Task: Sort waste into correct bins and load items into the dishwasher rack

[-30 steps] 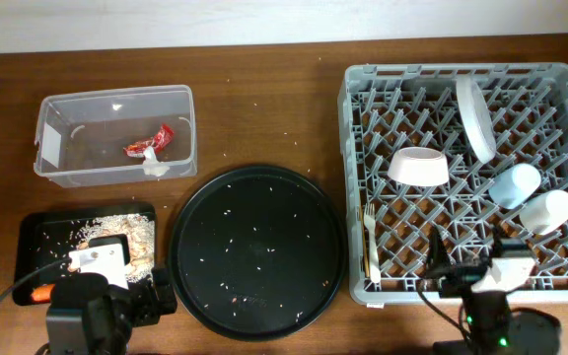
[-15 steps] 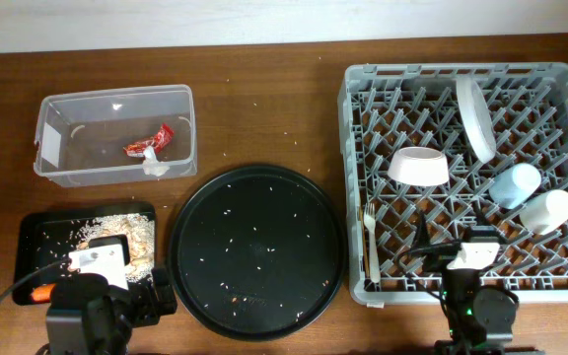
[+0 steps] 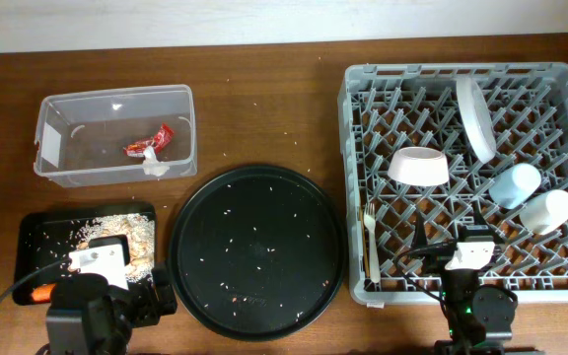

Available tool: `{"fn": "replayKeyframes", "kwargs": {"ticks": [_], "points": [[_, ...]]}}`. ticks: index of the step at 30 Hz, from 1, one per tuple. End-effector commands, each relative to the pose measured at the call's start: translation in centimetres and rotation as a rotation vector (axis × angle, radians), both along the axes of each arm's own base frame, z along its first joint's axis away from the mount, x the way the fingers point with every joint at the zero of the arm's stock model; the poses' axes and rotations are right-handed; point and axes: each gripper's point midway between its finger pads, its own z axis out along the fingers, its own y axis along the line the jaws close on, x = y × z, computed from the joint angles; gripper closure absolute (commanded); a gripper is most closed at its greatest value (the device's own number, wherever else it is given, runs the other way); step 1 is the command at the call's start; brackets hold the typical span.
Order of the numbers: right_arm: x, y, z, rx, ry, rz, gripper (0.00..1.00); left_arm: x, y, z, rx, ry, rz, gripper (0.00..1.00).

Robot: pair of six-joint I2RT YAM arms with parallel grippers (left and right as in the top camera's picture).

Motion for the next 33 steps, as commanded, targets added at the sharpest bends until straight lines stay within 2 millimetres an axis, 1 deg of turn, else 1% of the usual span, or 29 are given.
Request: {"fn": "replayKeyframes", "kwargs": {"ticks": [1, 18, 21, 23, 27, 28, 30, 32, 33], "points": [[0.0, 0.1, -0.2, -0.002, 0.001, 0.009, 0.02, -0.1, 0.2, -0.1, -0.001, -0.002, 0.015, 0.01], [0.0, 0.1, -0.2, -0.002, 0.001, 0.009, 0.02, -0.1, 0.2, -0.2, -0.001, 0.002, 0.015, 0.01], [0.0, 0.1, -0.2, -0.002, 0.001, 0.009, 0.02, -0.7, 0.5, -0.8, 0.010, -0.004, 0.024, 0.01], [0.0, 0.1, -0.2, -0.002, 0.001, 0.009, 0.02, -0.5, 0.6, -1.4, 0.011, -0.039, 0.030, 0.01], [0.0, 0.1, -0.2, -0.002, 0.001, 0.009, 0.02, 1.2, 0.4, -2.6, 0.001, -0.172, 0.024, 0.01], [0.0, 0.1, -0.2, -0.002, 0.001, 0.009, 0.02, 1.9, 0.3, -3.1, -0.005, -0.219, 0.021, 0.01], [0.0, 0.1, -0.2, -0.002, 0.001, 0.009, 0.02, 3.5, -0.7, -4.0, -0.007, -0.327, -0.044, 0.01], [0.0, 0.1, -0.2, -0.002, 0.001, 0.009, 0.02, 4.9, -1.9, -4.3, 0.002, -0.451, -0.124, 0.01], [0.0, 0.1, -0.2, -0.002, 0.001, 0.009, 0.02, 5.5, -2.0, -4.3, -0.002, -0.519, -0.129, 0.01]]}}
